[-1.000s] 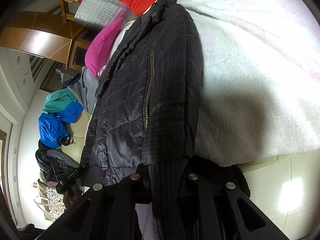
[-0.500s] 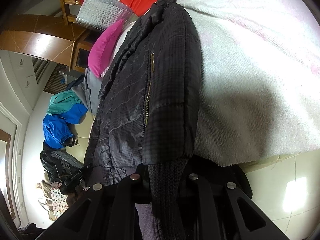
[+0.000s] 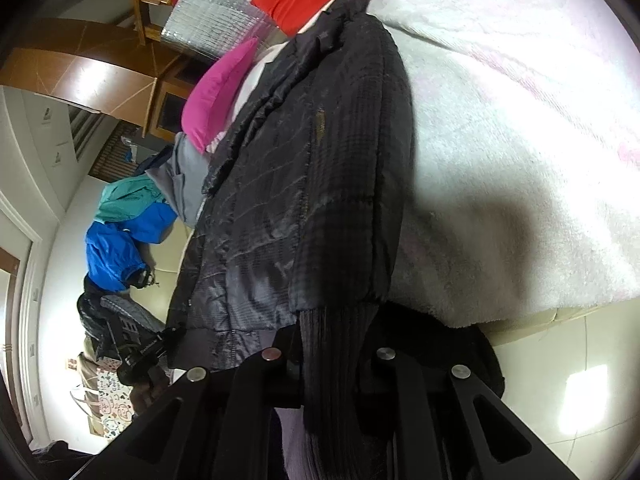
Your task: Fold large clothes
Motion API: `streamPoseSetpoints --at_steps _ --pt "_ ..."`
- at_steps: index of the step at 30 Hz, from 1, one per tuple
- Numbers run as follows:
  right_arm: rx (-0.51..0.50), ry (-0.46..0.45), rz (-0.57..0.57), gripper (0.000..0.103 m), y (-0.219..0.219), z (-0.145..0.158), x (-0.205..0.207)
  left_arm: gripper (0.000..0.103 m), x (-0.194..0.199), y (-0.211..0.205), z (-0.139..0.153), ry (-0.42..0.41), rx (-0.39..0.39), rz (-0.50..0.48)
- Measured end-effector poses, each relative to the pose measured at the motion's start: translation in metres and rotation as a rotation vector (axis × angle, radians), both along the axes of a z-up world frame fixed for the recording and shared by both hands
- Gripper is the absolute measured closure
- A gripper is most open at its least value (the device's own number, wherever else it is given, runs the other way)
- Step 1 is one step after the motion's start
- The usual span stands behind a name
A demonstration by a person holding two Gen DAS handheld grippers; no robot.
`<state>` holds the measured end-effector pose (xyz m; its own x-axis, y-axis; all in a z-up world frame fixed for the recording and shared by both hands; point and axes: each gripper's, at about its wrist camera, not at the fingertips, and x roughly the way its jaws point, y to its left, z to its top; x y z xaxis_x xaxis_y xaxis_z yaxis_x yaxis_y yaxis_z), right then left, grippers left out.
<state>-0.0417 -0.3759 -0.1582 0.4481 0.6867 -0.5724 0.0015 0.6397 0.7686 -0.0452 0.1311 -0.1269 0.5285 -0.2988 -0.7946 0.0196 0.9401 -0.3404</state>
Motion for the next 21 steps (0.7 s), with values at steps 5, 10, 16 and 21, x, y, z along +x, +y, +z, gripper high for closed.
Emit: streamPoseSetpoints --at_steps 5,10,16,21 --pt "-0.020 -0.003 0.011 0.089 0.003 0.006 0.002 0.083 0.001 0.001 -0.003 0.006 -0.006 -0.002" --pt "-0.014 0.025 -0.002 0.085 0.003 -0.002 0.003 0.083 0.000 0.002 -0.003 0.002 -0.012 -0.004" --pt "0.000 0.037 -0.022 0.079 0.001 -0.007 0.005 0.083 0.001 0.003 -0.006 0.008 -0.029 -0.005" --pt "-0.010 0.033 -0.004 0.086 0.005 -0.006 0.011 0.083 0.001 0.001 -0.005 0.009 -0.018 0.000"
